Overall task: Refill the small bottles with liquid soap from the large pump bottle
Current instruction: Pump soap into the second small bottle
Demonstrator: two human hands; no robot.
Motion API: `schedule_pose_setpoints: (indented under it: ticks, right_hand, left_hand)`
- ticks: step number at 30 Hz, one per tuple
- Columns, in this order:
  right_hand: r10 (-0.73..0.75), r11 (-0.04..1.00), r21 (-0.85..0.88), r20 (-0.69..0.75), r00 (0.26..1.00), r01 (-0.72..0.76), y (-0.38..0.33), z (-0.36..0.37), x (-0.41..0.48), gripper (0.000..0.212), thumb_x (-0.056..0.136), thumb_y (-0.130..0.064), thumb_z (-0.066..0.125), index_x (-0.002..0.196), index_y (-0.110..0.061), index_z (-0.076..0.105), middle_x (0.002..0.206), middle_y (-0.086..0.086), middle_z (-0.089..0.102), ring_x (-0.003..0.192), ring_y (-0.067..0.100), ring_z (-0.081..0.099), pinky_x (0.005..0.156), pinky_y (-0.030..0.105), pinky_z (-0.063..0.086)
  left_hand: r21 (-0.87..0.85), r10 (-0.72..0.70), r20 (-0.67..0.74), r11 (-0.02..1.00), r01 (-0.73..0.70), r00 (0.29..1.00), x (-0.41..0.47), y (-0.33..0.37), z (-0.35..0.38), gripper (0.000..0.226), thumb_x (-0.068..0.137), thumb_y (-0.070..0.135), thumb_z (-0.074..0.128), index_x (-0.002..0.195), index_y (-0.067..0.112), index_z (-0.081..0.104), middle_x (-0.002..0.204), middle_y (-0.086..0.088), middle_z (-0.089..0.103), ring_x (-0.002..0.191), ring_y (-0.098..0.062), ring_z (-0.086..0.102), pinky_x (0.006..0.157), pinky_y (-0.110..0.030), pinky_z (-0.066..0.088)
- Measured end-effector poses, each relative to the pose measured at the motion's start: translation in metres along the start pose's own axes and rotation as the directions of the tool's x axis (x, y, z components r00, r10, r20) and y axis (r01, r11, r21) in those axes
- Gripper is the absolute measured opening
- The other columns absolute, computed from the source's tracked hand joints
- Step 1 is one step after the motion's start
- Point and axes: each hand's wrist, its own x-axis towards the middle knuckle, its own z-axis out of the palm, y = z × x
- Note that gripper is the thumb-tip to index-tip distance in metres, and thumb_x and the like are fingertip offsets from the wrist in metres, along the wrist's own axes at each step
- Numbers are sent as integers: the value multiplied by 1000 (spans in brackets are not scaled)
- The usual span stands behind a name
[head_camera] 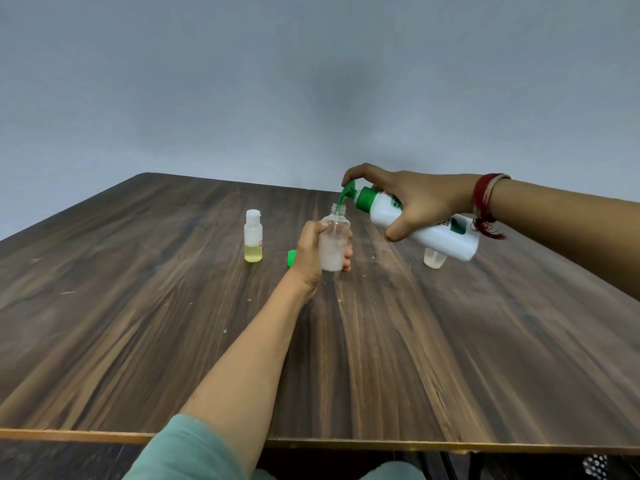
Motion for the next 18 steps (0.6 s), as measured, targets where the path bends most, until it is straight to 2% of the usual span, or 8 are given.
schedule_pose_setpoints:
  ticks: [5, 7, 10, 12, 15, 18]
  right_hand:
    - [-3, 1000, 16, -4, 1000, 3, 0, 1, 0, 91, 61, -27, 66, 136, -55, 21, 94, 3, 64, 68, 14, 65, 59, 28, 57]
    - [-5, 1000, 13, 10, 1000, 5, 0, 1, 0, 101, 62, -28, 66, 139, -64, 12, 110, 0, 63, 75, 16, 67, 64, 31, 60]
    - [-20, 1000, -3, 29, 999, 20, -1, 1, 0, 105, 62, -30, 66, 136, -72, 3, 136, -5, 50, 84, 20, 68, 72, 39, 61]
    - [-22, 1000, -8, 28, 999, 22, -1, 0, -1, 103, 62, -30, 67, 136, -69, 7, 131, -4, 54, 84, 20, 67, 72, 39, 61]
    - [1, 1000, -19, 19, 1000, -1, -3, -3, -3, 96, 63, -28, 67, 136, -61, 17, 100, 0, 63, 76, 20, 67, 66, 38, 60]
    - [-15, 999, -32, -16, 1000, 15, -5, -4, -3, 85, 71, -15, 73, 134, -49, 26, 83, -1, 62, 65, 13, 64, 58, 31, 57]
  left_hand:
    - [-17, 33, -17, 999, -33, 999, 1, -1, -2, 42, 77, 38, 33, 79, 5, 57, 55, -3, 54, 48, -14, 49, 46, -21, 41]
    - [-30, 37, -31, 999, -37, 999, 2, 0, -2, 42, 72, 39, 34, 78, 4, 57, 54, -5, 53, 46, -15, 48, 46, -22, 41]
    - [-24, 39, -27, 999, -39, 999, 2, 1, -2, 43, 70, 40, 34, 77, 4, 57, 54, -5, 53, 46, -15, 47, 47, -22, 40]
    - [-28, 42, -18, 999, -43, 999, 2, 1, -2, 43, 70, 40, 34, 77, 4, 57, 54, -5, 53, 46, -15, 47, 47, -22, 40]
    - [-30, 41, -5, 999, -41, 999, 2, 1, -1, 42, 70, 39, 34, 77, 4, 57, 54, -5, 53, 47, -15, 47, 46, -22, 40]
    - [-27, 35, 12, 999, -35, 999, 1, 1, 1, 43, 70, 39, 34, 77, 4, 57, 54, -5, 52, 46, -15, 47, 46, -22, 40]
